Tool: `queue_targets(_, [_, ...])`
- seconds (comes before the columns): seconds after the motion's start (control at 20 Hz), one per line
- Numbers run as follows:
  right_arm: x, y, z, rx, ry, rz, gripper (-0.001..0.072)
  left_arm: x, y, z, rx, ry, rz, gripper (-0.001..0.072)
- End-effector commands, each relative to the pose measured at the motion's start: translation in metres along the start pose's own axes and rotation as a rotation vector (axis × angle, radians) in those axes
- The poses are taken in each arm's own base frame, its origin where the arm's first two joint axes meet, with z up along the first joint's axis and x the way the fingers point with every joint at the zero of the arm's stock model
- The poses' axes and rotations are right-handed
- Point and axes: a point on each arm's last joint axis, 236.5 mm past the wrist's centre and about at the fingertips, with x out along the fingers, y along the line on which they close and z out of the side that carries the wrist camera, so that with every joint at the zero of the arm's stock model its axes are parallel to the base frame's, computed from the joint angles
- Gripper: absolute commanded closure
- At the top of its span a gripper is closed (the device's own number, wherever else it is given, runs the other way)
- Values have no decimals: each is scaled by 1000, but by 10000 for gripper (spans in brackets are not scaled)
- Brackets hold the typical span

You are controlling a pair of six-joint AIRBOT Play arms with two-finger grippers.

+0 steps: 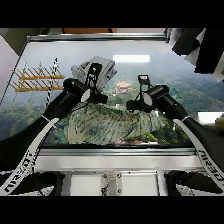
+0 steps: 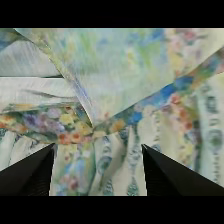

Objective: Fold the clothes and pants, and hang the long-sleeved shirts on hangers.

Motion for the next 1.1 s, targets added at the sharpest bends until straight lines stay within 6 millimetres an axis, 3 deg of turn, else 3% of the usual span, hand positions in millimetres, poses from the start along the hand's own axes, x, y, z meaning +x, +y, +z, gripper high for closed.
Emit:
queue_targets(0.0, [38, 9, -12, 87, 46, -28, 130, -5, 0, -5, -3, 18, 0, 691])
queue_targets(0.15, [54, 7, -7, 138, 30, -46, 130, -5, 0, -5, -3, 18, 0, 691])
queue_targets(0.3, [66, -11, -9, 153, 33, -125, 131, -6, 1, -6, -3, 24, 2, 692])
queue_targets(0.5, [58, -44, 3, 129, -21, -260, 132, -6, 4, -12, -6, 48, 13, 692])
queue_targets(0.8, [56, -58, 10, 113, -42, -302, 134, -6, -5, -18, -28, 75, -27, 692])
queue_targets(0.85, [58, -62, 10, 120, -35, -310, 189, -6, -4, -19, -29, 80, -26, 692])
queue_targets(0.9, [59, -65, 10, 109, -29, -313, 405, -6, -4, -20, -29, 82, -25, 692])
queue_targets(0.95, [60, -65, 11, 87, -28, -314, 553, -6, -4, -21, -28, 88, -24, 692])
queue_targets(1.05, [56, -66, 14, 7, -23, -313, 584, -7, -2, -26, -25, 109, -17, 691])
